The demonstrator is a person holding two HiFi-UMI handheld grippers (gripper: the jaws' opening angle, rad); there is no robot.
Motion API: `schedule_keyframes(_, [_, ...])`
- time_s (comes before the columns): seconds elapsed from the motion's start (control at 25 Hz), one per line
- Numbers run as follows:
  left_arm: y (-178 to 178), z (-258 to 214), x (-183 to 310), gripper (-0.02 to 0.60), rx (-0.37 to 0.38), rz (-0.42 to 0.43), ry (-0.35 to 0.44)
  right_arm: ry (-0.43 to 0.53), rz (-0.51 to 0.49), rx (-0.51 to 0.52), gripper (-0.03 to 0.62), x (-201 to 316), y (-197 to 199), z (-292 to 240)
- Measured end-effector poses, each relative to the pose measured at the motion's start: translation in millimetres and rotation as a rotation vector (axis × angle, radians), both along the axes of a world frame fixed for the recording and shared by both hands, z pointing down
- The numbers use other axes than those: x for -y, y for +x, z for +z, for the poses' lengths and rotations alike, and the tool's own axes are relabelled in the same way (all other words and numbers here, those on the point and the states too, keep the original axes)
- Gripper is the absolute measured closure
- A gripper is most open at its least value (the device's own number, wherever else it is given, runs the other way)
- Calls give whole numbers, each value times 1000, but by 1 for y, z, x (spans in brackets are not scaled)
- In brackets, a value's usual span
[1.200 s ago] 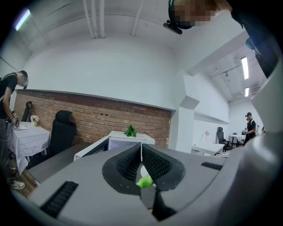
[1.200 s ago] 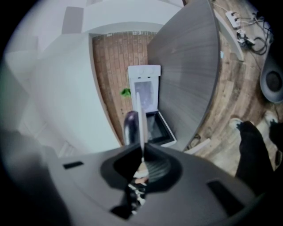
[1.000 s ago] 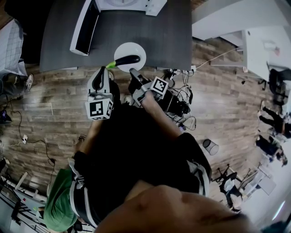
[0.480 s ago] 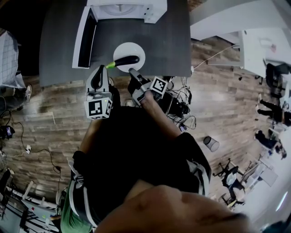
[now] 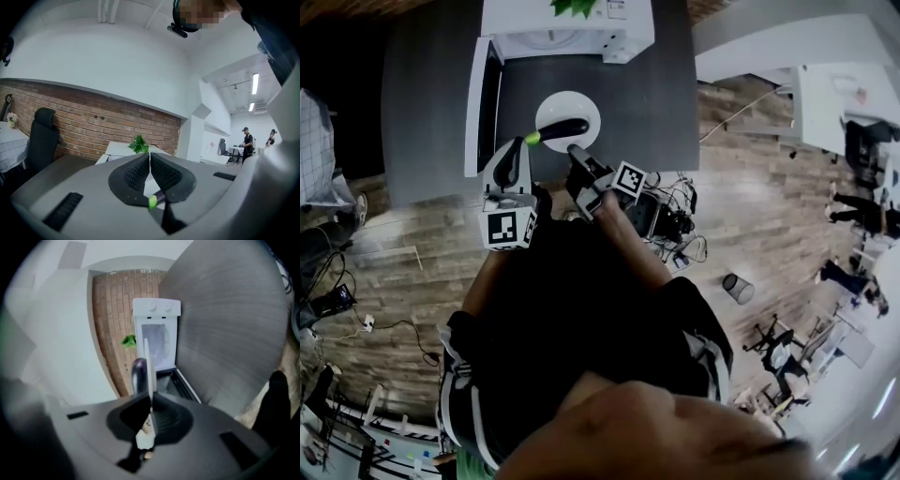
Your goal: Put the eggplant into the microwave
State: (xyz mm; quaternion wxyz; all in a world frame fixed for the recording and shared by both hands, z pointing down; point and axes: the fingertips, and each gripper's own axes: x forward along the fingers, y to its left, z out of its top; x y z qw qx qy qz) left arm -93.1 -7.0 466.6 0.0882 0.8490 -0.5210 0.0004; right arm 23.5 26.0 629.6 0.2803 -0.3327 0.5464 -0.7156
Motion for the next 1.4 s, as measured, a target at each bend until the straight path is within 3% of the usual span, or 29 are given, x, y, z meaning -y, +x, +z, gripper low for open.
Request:
schedule_keyframes(0.24, [-2, -3, 27, 540, 1, 50, 13, -6, 16, -3, 556, 31, -6, 9])
schedule_keyframes(1.0, [-6, -8, 58, 540, 0, -161, 12, -1, -152, -29, 554, 101, 1, 21])
schedule_keyframes(1.4, [2, -4, 73, 540, -2, -202, 16, -13, -189, -40, 554, 122, 10, 36])
